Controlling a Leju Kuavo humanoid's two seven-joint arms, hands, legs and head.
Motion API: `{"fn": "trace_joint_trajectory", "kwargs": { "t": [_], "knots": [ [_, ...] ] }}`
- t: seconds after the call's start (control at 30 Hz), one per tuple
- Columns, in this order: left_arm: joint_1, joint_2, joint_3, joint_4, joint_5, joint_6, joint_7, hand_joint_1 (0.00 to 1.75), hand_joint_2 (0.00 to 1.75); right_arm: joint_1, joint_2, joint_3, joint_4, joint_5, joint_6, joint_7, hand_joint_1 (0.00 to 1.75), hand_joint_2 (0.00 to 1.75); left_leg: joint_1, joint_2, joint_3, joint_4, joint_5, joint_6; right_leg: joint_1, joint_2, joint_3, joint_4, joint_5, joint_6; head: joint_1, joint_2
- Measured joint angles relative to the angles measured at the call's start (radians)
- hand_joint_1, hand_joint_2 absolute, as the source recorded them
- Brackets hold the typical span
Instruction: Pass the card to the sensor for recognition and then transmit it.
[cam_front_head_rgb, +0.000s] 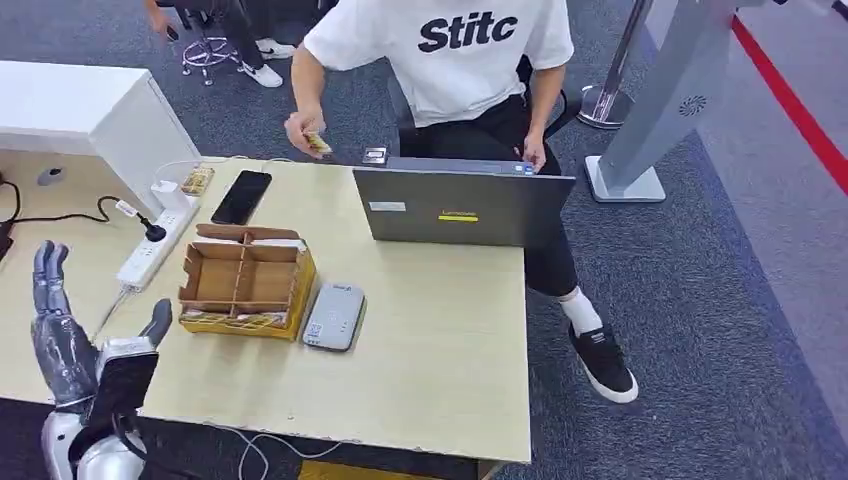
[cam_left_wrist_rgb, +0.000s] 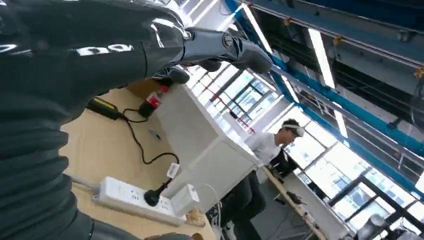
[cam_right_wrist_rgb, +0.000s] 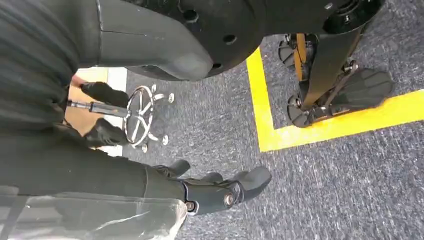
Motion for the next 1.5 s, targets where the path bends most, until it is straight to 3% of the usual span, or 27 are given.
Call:
{"fn": "trace_joint_trajectory", "kwargs": {
  "t": [0.33, 0.67, 0.7, 0.73, 1.0, 1.33, 1.5],
  "knots": [
    [-0.107, 0.117, -0.159, 0.098, -0.241, 0.003, 0.106, 0.0, 1.75, -0.005, 0.0, -0.043, 0.0, -0.061, 0.049, -0.011, 0.0, 1.75, 0.0, 0.001, 0.0, 0.0, 0.0, 0.0, 0.0, 0.001, 0.0, 0.0, 0.0, 0.0, 0.001, 0.0],
    [-0.224, 0.232, -0.326, 0.276, -0.462, 0.024, 0.208, 0.0, 1.75, -0.012, -0.001, -0.089, 0.0, -0.105, 0.091, -0.023, 0.0, 1.75, 0.0, 0.001, 0.0, 0.0, 0.0, 0.0, 0.0, 0.001, 0.0, 0.0, 0.0, 0.0, 0.001, 0.0],
    [-0.235, 0.244, -0.342, 0.298, -0.483, 0.027, 0.217, 1.66, 1.75, -0.012, -0.001, -0.093, 0.0, -0.106, 0.096, -0.026, 0.0, 1.75, 0.0, 0.001, -0.001, 0.0, 0.0, 0.0, 0.0, 0.001, 0.0, 0.0, 0.0, 0.0, 0.001, 0.0],
    [-0.243, 0.254, -0.357, 0.316, -0.502, 0.03, 0.227, 1.75, 1.75, -0.013, -0.001, -0.098, 0.0, -0.108, 0.099, -0.028, 0.0, 1.75, 0.0, 0.001, -0.001, 0.0, 0.0, 0.0, 0.0, 0.001, 0.0, 0.0, 0.0, 0.0, 0.001, 0.0],
    [-0.299, 0.313, -0.452, 0.429, -0.634, 0.078, 0.291, 1.75, 1.75, -0.017, -0.002, -0.123, 0.0, -0.121, 0.106, -0.027, 0.0, 1.75, 0.0, 0.001, -0.001, 0.0, 0.0, 0.0, 0.0, 0.001, -0.001, 0.0, 0.0, 0.0, 0.001, 0.0],
    [-0.302, 0.317, -0.46, 0.443, -0.594, 0.144, 0.294, 1.75, 1.75, -0.017, -0.002, -0.129, 0.0, -0.114, 0.105, -0.028, 0.0, 1.75, 0.0, 0.001, -0.001, 0.0, 0.0, 0.0, 0.0, 0.001, -0.001, 0.0, 0.0, 0.0, 0.001, 0.0],
    [-0.296, 0.296, -0.461, 0.426, -0.554, 0.164, 0.262, 1.75, 1.75, -0.017, -0.002, -0.131, 0.0, -0.116, 0.11, -0.035, 0.0, 1.75, 0.0, 0.001, -0.001, 0.0, 0.0, 0.0, 0.0, 0.001, -0.001, 0.0, 0.0, 0.0, 0.001, 0.0]
  ]
}}
